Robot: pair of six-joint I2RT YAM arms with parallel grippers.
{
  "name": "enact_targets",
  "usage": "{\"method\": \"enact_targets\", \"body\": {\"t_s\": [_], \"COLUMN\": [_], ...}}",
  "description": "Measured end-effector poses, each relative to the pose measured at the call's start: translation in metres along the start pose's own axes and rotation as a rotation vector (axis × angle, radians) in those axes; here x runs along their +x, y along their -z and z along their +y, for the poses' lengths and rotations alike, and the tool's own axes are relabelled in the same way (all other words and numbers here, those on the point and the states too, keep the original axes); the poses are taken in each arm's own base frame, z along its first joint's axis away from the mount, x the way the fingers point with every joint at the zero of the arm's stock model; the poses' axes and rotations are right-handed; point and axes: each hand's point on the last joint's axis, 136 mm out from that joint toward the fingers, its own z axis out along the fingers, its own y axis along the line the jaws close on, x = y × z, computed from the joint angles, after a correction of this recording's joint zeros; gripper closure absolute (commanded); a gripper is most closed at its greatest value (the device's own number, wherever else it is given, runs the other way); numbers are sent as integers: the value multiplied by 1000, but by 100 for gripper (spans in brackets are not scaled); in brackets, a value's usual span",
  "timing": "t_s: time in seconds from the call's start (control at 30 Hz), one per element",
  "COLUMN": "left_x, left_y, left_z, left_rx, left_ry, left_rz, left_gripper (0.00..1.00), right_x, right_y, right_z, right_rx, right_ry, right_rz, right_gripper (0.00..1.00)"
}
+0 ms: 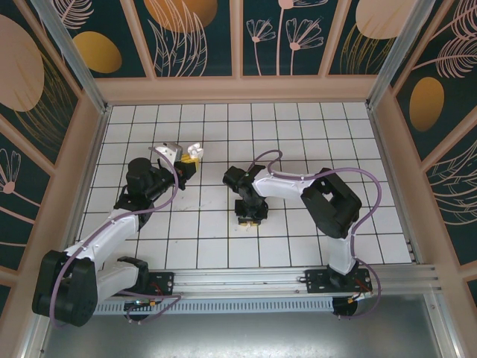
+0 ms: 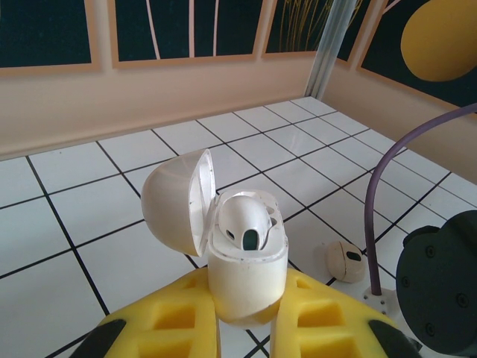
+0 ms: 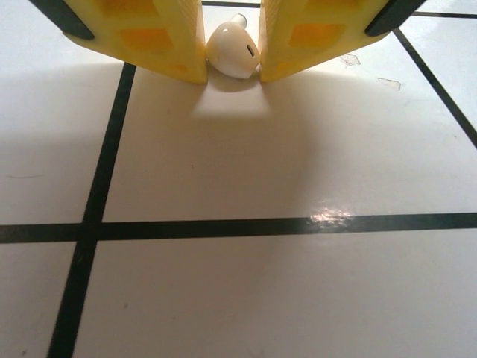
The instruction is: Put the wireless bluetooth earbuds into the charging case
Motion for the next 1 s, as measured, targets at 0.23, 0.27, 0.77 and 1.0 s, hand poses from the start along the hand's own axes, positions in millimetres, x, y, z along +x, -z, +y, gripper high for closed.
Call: {"method": "enact_targets", "body": {"t_s": [0.23, 0.27, 0.77, 1.0], "left_x": [1, 1, 5, 2], "left_y": [0, -1, -5, -3], "left_z": [-1, -1, -28, -39], "left_rx": [6, 11, 195, 257], "left_ry": [-1, -1, -74, -171], "left_rz": [-4, -8, -32, -46], "left_gripper": [91, 91, 91, 91], "right_x": [-4, -7, -65, -80], "right_y": [4, 6, 130, 198], "right_z": [-2, -2, 28, 47], "right_rx": [-1, -4, -195, -256], "right_ry": [-4, -6, 64, 220], "right_rz": [-78, -100, -624, -851], "right_gripper": [79, 79, 79, 79]}}
